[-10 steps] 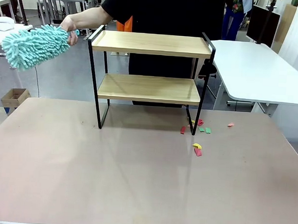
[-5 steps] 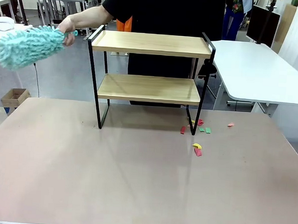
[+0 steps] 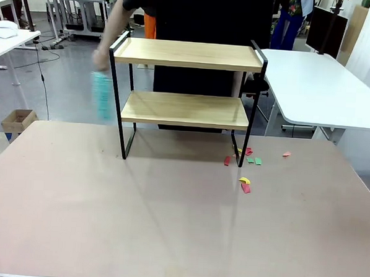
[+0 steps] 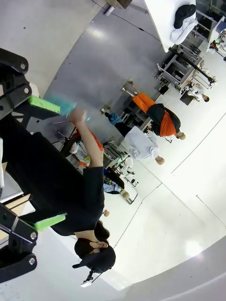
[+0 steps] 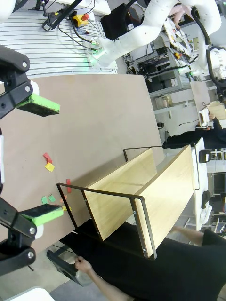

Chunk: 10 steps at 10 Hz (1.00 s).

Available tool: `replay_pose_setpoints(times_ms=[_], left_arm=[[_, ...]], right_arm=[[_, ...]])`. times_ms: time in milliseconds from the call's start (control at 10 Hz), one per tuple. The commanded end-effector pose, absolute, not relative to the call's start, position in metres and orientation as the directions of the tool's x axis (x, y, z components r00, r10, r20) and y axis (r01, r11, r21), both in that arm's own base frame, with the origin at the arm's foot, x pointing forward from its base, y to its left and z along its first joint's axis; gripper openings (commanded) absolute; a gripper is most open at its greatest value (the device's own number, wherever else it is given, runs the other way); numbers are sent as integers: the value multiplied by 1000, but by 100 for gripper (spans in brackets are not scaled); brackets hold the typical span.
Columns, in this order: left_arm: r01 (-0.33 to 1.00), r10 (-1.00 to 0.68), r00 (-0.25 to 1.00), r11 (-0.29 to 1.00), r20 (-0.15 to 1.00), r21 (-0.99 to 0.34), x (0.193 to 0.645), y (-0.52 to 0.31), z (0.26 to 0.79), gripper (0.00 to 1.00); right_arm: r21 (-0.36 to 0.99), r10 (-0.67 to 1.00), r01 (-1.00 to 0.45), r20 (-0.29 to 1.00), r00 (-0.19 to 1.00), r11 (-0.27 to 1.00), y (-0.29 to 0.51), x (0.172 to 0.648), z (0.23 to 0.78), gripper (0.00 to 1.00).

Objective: Clean the shelf.
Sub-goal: Hand the Duster back to the human.

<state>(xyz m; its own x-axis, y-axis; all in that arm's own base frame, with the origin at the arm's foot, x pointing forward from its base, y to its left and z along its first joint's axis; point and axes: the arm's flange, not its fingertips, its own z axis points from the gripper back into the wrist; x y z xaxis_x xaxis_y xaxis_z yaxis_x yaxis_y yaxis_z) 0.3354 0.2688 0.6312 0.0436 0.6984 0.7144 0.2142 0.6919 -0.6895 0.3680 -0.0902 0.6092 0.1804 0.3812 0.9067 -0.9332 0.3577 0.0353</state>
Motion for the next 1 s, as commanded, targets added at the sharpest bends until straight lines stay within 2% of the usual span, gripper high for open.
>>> replay_pose_setpoints(times_ms=[0,900], left_arm=[[210,696,38,696,717,-687,332,266,632,100],[210,696,38,696,717,-687,332,266,632,100]], right_arm=[[26,390,-937,905,169,347,-92,368,611,100],[26,390,-937,905,169,347,-92,368,611,100]])
